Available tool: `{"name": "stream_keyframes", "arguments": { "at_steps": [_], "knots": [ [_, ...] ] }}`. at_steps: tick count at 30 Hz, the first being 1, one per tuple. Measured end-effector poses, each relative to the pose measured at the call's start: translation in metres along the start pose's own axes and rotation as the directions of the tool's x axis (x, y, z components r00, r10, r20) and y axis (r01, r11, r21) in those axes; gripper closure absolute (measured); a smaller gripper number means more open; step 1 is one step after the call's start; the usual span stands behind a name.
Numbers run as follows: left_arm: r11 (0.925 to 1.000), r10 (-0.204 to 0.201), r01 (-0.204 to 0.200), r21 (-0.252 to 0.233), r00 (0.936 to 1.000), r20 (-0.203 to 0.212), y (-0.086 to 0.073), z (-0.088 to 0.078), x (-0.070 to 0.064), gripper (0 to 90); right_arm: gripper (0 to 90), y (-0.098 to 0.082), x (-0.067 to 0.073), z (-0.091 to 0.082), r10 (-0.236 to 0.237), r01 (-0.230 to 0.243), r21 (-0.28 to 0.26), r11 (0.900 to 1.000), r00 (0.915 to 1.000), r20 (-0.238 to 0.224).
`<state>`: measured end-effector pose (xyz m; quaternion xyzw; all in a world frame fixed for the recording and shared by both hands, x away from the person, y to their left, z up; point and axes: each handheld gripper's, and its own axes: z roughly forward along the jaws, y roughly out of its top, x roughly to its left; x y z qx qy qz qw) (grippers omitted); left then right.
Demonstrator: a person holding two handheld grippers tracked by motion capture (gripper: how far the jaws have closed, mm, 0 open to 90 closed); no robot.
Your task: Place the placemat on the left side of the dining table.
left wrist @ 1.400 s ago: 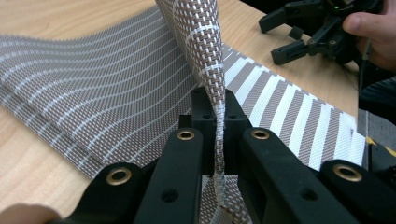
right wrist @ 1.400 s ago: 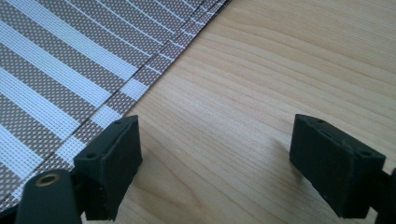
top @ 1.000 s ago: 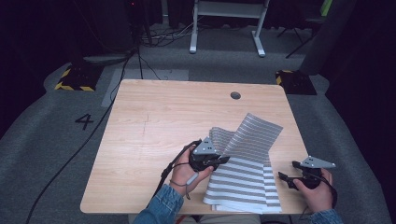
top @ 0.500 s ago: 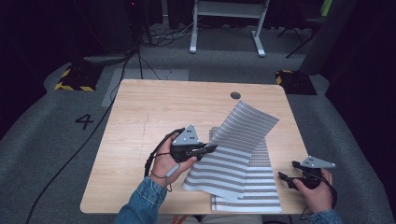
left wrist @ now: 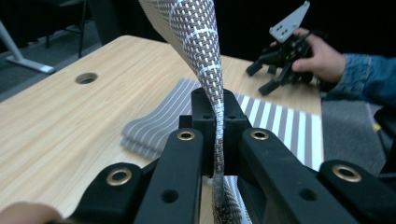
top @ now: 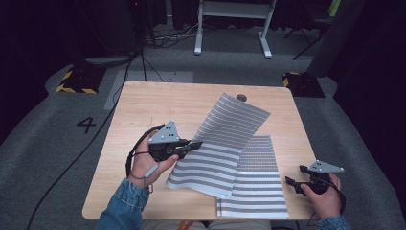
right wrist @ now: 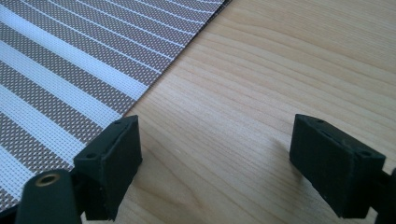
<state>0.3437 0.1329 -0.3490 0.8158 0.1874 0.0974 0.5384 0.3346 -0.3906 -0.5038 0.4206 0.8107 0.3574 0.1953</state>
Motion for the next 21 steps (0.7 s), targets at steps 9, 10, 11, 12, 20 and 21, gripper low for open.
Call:
{"name": "stream_keyframes", "arguments": {
  "at_steps": [9, 10, 11, 12, 20, 21],
  "knots": [
    [0.9985, -0.022, 0.023, 0.050, 0.9997, -0.010, -0.024, -0.028, 0.010, 88.6, 16.4, 0.000, 0.001, 0.000, 0.012, -0.012, -0.001, 1.000, 0.9999, -0.002],
    [0.9985, -0.022, 0.023, 0.050, 0.9997, -0.010, -0.024, -0.028, 0.010, 88.6, 16.5, 0.001, 0.001, 0.000, 0.011, -0.011, -0.001, 1.000, 0.9999, -0.001],
    [0.9978, -0.034, 0.035, 0.056, 0.9994, -0.010, -0.028, -0.029, 0.013, 88.6, 16.5, 0.001, 0.001, 0.000, 0.011, -0.011, -0.001, 1.000, 0.9999, -0.001],
    [0.9971, -0.044, 0.044, 0.061, 0.9990, -0.010, -0.033, -0.030, 0.015, 88.6, 16.5, 0.001, 0.001, 0.000, 0.012, -0.012, -0.001, 1.000, 0.9999, -0.002],
    [0.9816, -0.149, 0.153, 0.115, 0.9879, -0.042, -0.076, -0.020, 0.047, 88.5, 16.5, 0.001, 0.001, 0.000, 0.013, -0.013, 0.000, 1.000, 0.9999, -0.001],
    [0.9816, -0.149, 0.153, 0.115, 0.9879, -0.042, -0.076, -0.020, 0.047, 88.5, 16.5, 0.001, 0.001, 0.000, 0.014, -0.014, 0.000, 1.000, 0.9999, -0.001]
  ]
}}
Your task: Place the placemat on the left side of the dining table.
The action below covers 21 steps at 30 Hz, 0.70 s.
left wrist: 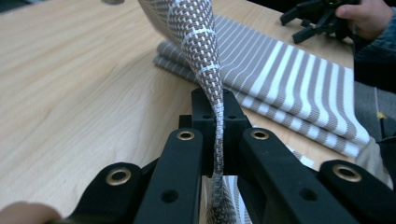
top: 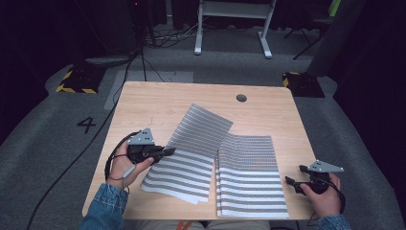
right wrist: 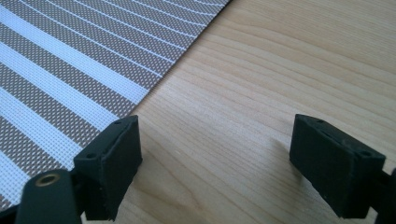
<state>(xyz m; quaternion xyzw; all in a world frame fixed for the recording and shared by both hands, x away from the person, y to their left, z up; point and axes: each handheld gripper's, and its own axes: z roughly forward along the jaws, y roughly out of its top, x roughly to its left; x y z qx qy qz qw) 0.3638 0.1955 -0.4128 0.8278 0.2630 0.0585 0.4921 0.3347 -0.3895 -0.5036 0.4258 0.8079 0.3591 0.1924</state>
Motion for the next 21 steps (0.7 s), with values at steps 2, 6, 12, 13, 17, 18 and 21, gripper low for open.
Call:
{"name": "stream_keyframes", "arguments": {
  "at_steps": [2, 6, 12, 13, 17, 18, 21],
  "knots": [
    [0.9996, -0.022, 0.023, 0.018, 0.9991, -0.036, -0.011, 0.004, 0.011, 88.4, 16.5, 0.000, 0.000, 0.000, 0.000, 0.000, 0.000, 1.000, 1.0000, 0.000],
    [0.9947, 0.003, 0.007, 0.103, 0.9948, -0.101, -0.018, 0.012, 0.017, 88.3, 16.5, 0.000, 0.000, 0.000, 0.000, 0.000, 0.000, 1.000, 1.0000, 0.000],
    [0.9908, 0.038, -0.014, 0.135, 0.9841, -0.173, -0.026, 0.023, 0.027, 71.0, 16.5, 0.000, 0.000, 0.000, 0.000, 0.000, 0.000, 1.000, 1.0000, 0.000],
    [0.9914, 0.056, -0.029, 0.127, 0.9764, -0.209, -0.026, 0.023, 0.029, 63.7, 16.5, 0.000, 0.000, 0.000, 0.000, 0.000, 0.000, 1.000, 1.0000, 0.000],
    [0.9946, 0.063, -0.035, 0.097, 0.9528, -0.297, -0.028, 0.023, 0.036, 39.1, 16.5, 0.000, 0.000, 0.000, 0.000, 0.000, 0.000, 1.000, 1.0000, 0.000],
    [0.9954, 0.051, -0.021, 0.094, 0.9414, -0.333, -0.027, 0.021, 0.038, 36.7, 16.5, 0.000, 0.000, 0.000, 0.000, 0.000, 0.000, 1.000, 1.0000, 0.000],
    [0.9953, 0.063, -0.032, 0.091, 0.9305, -0.361, -0.025, 0.018, 0.037, 32.7, 16.5, 0.000, 0.000, 0.000, 0.000, 0.000, 0.000, 1.000, 1.0000, 0.000]
  ]
}}
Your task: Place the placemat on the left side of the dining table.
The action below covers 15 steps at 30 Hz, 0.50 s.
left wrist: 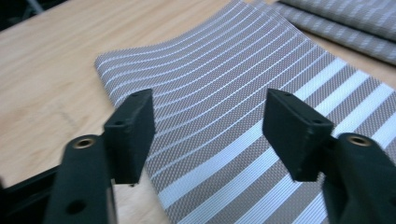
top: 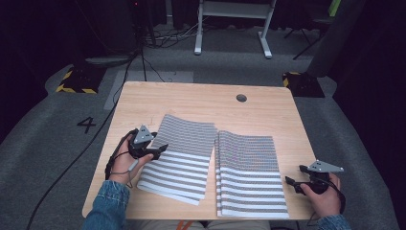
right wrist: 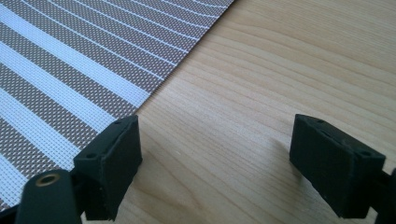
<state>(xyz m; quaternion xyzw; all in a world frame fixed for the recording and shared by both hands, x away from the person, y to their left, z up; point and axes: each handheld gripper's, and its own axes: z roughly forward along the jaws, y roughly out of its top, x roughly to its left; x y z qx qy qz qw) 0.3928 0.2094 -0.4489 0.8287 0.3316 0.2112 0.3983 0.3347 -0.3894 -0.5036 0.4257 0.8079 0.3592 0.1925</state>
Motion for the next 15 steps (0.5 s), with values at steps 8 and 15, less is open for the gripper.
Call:
{"name": "stream_keyframes", "arguments": {
  "at_steps": [8, 15],
  "knots": [
    [0.9966, 0.006, 0.007, -0.082, 0.9880, 0.155, 0.022, -0.012, -0.041, 32.2, 16.5, 0.000, 0.000, 0.000, 0.000, 0.000, 0.000, 1.000, 1.0000, 0.000],
    [0.9978, 0.055, -0.044, -0.049, 0.9636, 0.261, 0.034, -0.002, -0.096, 31.7, 16.5, 0.000, 0.000, 0.000, -0.007, 0.007, 0.003, 1.000, 1.0000, 0.003]
  ]
}}
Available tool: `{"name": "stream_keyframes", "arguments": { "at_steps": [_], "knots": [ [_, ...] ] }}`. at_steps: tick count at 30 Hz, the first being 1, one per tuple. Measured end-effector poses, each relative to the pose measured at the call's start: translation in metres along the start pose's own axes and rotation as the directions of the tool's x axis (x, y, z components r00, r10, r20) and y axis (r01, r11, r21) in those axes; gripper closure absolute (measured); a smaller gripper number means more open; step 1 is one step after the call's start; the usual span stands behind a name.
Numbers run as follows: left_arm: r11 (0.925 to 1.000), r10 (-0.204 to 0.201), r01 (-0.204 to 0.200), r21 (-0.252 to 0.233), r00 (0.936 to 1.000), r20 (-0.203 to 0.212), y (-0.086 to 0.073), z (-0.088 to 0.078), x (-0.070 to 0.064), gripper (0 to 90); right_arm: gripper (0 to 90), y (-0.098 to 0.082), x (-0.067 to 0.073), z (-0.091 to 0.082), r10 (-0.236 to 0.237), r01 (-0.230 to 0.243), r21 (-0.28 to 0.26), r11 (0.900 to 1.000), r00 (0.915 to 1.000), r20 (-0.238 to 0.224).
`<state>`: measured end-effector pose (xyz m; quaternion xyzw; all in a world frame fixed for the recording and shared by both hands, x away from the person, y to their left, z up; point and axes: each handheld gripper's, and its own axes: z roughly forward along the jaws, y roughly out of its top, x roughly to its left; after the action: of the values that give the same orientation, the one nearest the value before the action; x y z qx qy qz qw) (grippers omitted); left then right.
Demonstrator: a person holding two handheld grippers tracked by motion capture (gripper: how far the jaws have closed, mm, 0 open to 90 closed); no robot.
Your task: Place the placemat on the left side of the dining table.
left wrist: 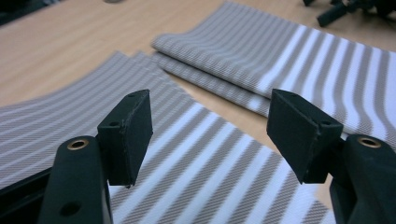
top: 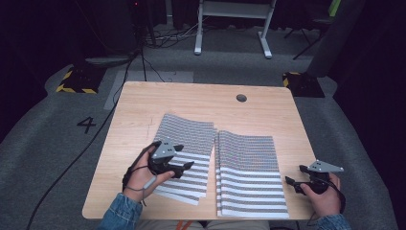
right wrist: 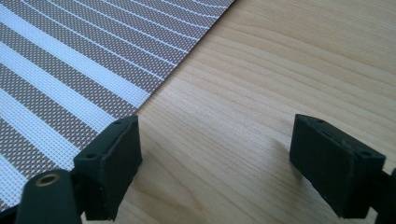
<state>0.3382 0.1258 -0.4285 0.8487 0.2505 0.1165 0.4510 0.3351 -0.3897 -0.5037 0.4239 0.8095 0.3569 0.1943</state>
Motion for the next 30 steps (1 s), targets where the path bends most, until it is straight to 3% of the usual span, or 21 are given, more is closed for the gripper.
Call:
{"name": "stream_keyframes", "arguments": {
  "at_steps": [4, 7, 13, 15, 20, 23, 24, 27, 30],
  "knots": [
    [0.9992, -0.017, 0.016, 0.038, 0.9993, 0.034, -0.005, 0.018, -0.011, 32.8, 16.5, 0.000, 0.000, 0.000, 0.001, -0.001, 0.000, 1.000, 1.0000, -0.001],
    [0.9962, -0.028, 0.024, 0.083, 0.9987, 0.042, -0.011, 0.041, -0.022, 34.4, 16.5, 0.000, 0.000, 0.000, 0.003, -0.003, 0.001, 1.000, 1.0000, -0.003],
    [0.9925, -0.055, 0.047, 0.113, 0.9957, 0.074, -0.020, 0.066, -0.031, 34.7, 16.5, 0.001, 0.000, 0.001, 0.003, -0.003, 0.000, 1.000, 1.0000, -0.005],
    [0.9891, -0.035, 0.027, 0.145, 0.9979, 0.055, -0.027, 0.074, -0.033, 34.3, 16.5, 0.001, 0.000, 0.001, 0.003, -0.003, 0.000, 1.000, 1.0000, -0.005],
    [0.9838, -0.046, 0.036, 0.175, 0.9975, 0.053, -0.033, 0.079, -0.036, 32.8, 16.4, 0.001, 0.000, 0.001, 0.004, -0.004, 0.000, 1.000, 1.0000, -0.005],
    [0.9852, -0.029, 0.021, 0.170, 0.9986, 0.043, -0.034, 0.080, -0.038, 31.1, 16.5, 0.001, 0.000, 0.001, 0.003, -0.003, 0.000, 1.000, 1.0000, -0.005],
    [0.9843, -0.006, 0.000, 0.176, 0.9994, 0.034, -0.034, 0.080, -0.038, 32.6, 16.5, 0.001, 0.000, 0.001, 0.003, -0.003, 0.000, 1.000, 1.0000, -0.005],
    [0.9853, -0.002, 0.002, 0.171, 1.0000, 0.001, -0.035, 0.079, -0.038, 45.5, 16.5, 0.001, 0.000, 0.001, 0.003, -0.003, 0.000, 1.000, 1.0000, -0.005],
    [0.9863, -0.040, 0.038, 0.160, 0.9992, 0.008, -0.035, 0.078, -0.034, 49.1, 16.5, 0.001, 0.000, 0.001, 0.007, -0.007, -0.001, 1.000, 1.0000, -0.004]
  ]
}}
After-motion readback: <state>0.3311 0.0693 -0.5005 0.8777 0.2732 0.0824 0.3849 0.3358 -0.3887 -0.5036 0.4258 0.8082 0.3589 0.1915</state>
